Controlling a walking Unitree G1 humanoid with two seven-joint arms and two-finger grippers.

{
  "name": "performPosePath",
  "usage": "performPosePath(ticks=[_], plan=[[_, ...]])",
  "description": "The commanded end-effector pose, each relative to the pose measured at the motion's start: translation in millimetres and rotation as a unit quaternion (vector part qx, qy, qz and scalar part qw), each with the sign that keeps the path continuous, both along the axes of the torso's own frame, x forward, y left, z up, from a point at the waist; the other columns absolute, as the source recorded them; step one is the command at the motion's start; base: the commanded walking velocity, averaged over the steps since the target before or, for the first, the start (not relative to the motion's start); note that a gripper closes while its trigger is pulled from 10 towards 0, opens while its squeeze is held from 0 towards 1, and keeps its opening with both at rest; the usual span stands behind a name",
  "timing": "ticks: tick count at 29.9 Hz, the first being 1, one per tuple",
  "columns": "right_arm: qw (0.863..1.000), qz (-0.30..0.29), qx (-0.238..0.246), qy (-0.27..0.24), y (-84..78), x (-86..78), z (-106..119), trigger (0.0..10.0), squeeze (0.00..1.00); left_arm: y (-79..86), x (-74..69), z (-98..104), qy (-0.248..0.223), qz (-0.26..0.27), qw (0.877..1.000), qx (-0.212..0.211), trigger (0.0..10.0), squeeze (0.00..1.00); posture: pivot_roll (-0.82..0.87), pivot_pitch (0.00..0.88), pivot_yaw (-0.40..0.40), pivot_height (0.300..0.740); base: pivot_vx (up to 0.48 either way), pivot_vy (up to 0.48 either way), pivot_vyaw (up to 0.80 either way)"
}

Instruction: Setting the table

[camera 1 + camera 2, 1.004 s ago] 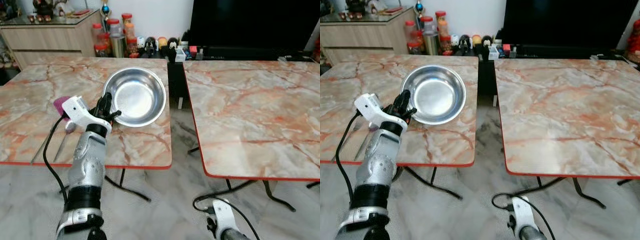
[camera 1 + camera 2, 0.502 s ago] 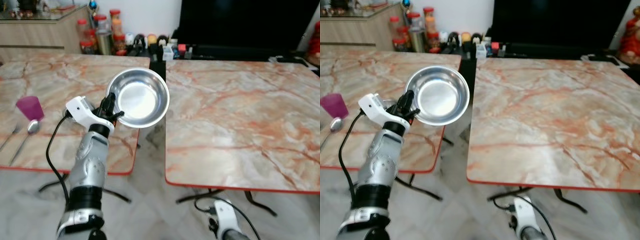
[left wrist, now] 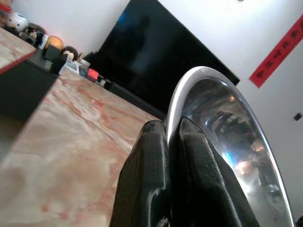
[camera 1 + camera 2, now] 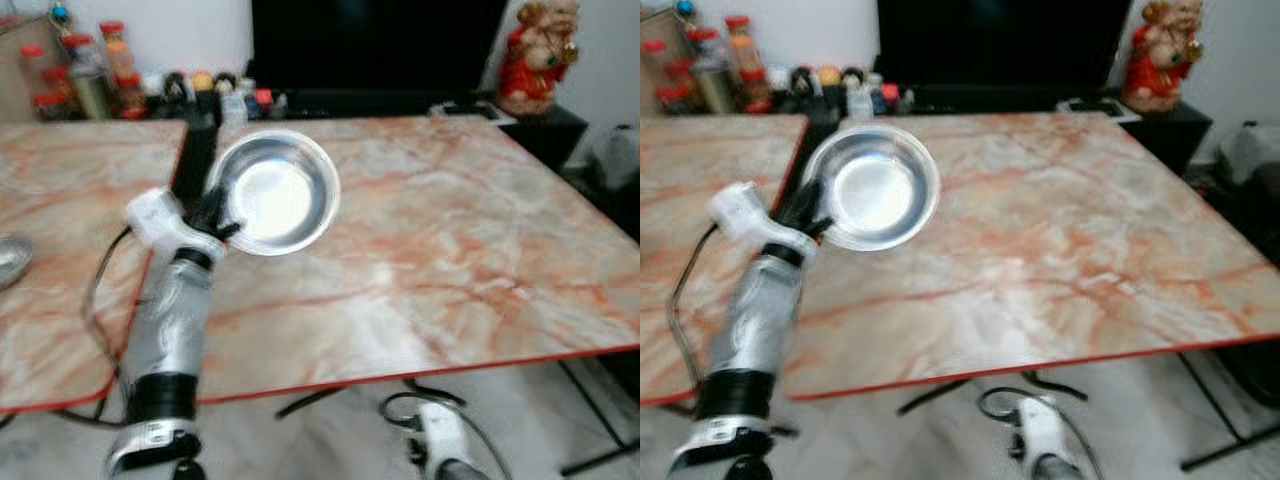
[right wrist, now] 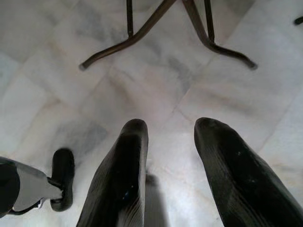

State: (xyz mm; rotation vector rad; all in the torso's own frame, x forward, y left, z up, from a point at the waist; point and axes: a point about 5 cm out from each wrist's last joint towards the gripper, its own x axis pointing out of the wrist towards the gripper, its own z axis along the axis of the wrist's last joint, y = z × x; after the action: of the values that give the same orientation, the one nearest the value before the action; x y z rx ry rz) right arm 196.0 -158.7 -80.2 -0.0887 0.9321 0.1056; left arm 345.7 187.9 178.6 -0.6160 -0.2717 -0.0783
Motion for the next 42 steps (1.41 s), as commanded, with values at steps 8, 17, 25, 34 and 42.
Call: performPosePath(ticks=[8, 17, 25, 34, 42], plan=[[1.000, -0.007, -0.011, -0.004, -10.8, 2.3, 2, 10.0, 0.00, -9.8, 2.4, 6, -0.013, -0.013, 1.000, -0.003, 10.0, 0.00, 0.01, 0.000, -0.021, 0.719, 0.241, -0.393, 0.00], [1.000, -0.003, -0.010, -0.005, -8.4, 2.2, 2, 10.0, 0.00, -9.9, 2.4, 8, -0.013, -0.014, 1.000, -0.002, 10.0, 0.00, 0.01, 0.000, -0.019, 0.719, 0.243, -0.392, 0.00], [1.000, -0.001, -0.010, -0.006, -8.0, 1.2, 1, 10.0, 0.00, -15.6, 2.2, 6, -0.010, -0.022, 1.000, -0.002, 10.0, 0.00, 0.01, 0.000, -0.015, 0.719, 0.244, -0.389, 0.00], [1.000, 0.007, -0.014, -0.006, -8.5, 0.5, 1, 10.0, 0.00, -15.5, 1.0, 0, 0.009, -0.016, 1.000, -0.005, 10.0, 0.00, 0.01, 0.000, -0.016, 0.719, 0.108, -0.204, 0.26], [1.000, 0.000, -0.011, -0.008, -9.1, 0.5, 1, 10.0, 0.00, -14.8, 1.6, -4, 0.021, -0.014, 1.000, 0.004, 10.0, 0.00, 0.01, 0.000, -0.018, 0.719, 0.000, 0.000, 0.30]])
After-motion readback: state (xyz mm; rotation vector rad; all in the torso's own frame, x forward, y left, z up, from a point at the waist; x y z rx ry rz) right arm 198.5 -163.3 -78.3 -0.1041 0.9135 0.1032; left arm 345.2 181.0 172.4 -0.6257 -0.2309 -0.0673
